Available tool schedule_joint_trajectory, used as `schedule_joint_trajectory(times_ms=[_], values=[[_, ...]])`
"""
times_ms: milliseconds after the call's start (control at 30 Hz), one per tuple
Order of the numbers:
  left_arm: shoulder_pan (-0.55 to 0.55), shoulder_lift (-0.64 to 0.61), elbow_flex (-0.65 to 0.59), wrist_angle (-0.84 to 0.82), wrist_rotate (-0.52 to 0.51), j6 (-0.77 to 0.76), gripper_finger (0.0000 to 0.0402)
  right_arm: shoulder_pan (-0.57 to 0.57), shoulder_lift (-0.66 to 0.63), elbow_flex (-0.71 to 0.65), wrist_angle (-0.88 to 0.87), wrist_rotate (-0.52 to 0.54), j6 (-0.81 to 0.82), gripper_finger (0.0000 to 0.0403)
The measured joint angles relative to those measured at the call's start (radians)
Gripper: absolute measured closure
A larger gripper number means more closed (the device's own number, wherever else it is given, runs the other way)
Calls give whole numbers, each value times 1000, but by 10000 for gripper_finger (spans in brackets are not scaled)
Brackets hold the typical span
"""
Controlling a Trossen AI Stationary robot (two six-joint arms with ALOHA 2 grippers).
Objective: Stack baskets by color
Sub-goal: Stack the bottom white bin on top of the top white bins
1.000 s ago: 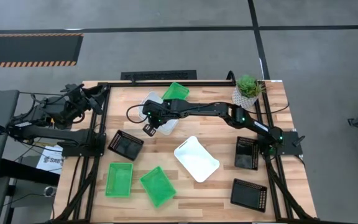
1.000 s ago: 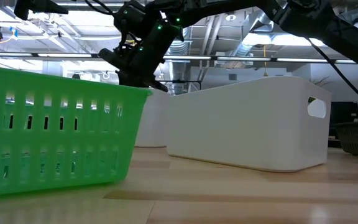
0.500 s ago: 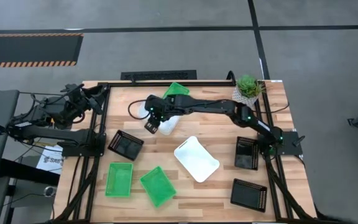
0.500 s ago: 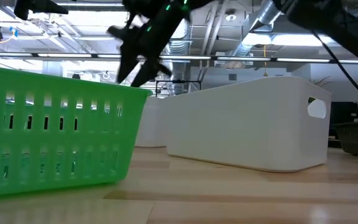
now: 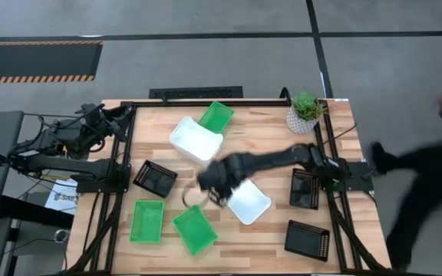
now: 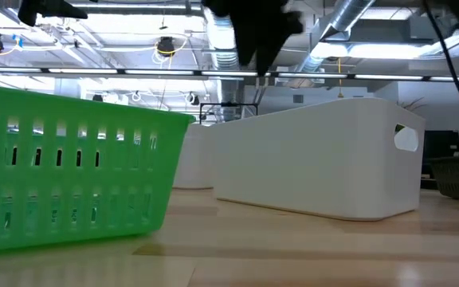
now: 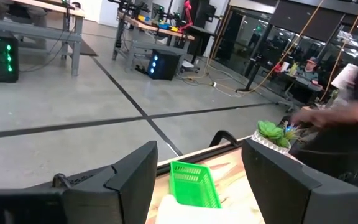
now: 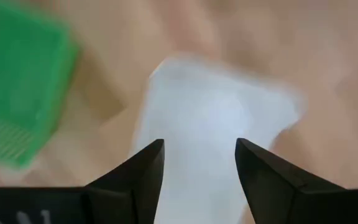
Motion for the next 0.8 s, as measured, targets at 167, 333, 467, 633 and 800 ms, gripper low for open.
schedule_joint_trajectory(times_ms=[167,333,467,633,800], values=[[0,0,0,0,33,0,178,106,0,0,18,-34,216,186],[0,0,0,-12,61,0,178,166,-2,-51,86,-33,321,186],[0,0,0,-30,76,-15,178,188,-1,-147,144,-20,345,186],[0,0,0,-30,75,-60,178,186,-1,-256,234,12,344,188],[0,0,0,-48,75,-78,178,184,-1,-328,242,69,345,190]])
